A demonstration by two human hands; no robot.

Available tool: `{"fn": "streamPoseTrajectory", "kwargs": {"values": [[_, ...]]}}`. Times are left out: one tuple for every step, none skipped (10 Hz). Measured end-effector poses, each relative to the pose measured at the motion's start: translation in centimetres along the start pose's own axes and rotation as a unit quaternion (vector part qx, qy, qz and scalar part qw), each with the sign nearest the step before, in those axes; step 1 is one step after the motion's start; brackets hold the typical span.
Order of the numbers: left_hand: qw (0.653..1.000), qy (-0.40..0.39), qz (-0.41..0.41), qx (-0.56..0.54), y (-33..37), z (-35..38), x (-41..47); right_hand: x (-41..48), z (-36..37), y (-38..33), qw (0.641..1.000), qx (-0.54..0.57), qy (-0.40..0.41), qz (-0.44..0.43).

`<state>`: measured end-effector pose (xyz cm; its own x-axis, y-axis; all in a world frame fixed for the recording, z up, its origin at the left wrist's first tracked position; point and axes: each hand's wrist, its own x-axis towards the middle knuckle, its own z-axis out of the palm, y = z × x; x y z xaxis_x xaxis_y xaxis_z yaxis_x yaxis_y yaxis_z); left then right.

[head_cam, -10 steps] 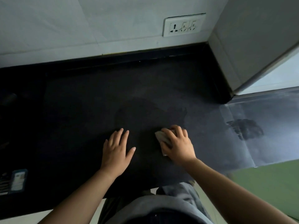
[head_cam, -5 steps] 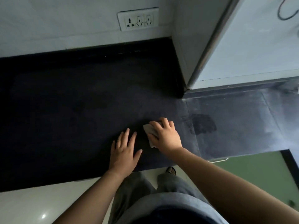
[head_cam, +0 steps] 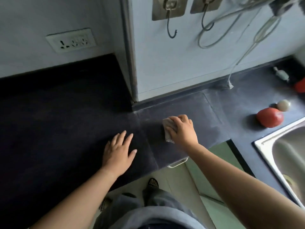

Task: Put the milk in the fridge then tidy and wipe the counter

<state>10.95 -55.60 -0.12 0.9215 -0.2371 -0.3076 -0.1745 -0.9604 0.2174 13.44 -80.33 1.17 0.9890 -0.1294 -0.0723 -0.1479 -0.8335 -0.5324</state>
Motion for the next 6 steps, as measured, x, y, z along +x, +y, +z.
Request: {"fn": "streamPoseTrajectory", "kwargs": {"values": [[0.999, -0.026, -0.010, 0.022, 2.4, 1.2, 1.1, 0.7, 0.0, 1.4, 1.000, -0.009, -0.013, 0.009], [0.999, -0.018, -0.029, 0.042, 3.3, 2.0, 0.6, 1.3, 0.6, 1.7, 1.000, 0.008, -0.020, 0.011], [0.998, -0.020, -0.029, 0.045, 3.2, 2.1, 0.5, 2.0, 0.9, 2.1, 0.999, -0.012, -0.039, 0.002], [0.998, -0.040, -0.031, 0.039, 3.1, 1.5, 0.7, 2.1, 0.2, 2.4, 0.997, -0.036, -0.066, -0.002], [0.998, -0.058, -0.027, 0.018, 3.1, 0.3, 1.1, 1.8, -0.8, 2.7, 0.998, -0.037, -0.043, 0.008], [0.998, -0.059, -0.037, -0.012, 2.9, -1.4, 0.7, 0.4, -2.4, 2.4, 1.000, -0.004, 0.011, 0.001]]}}
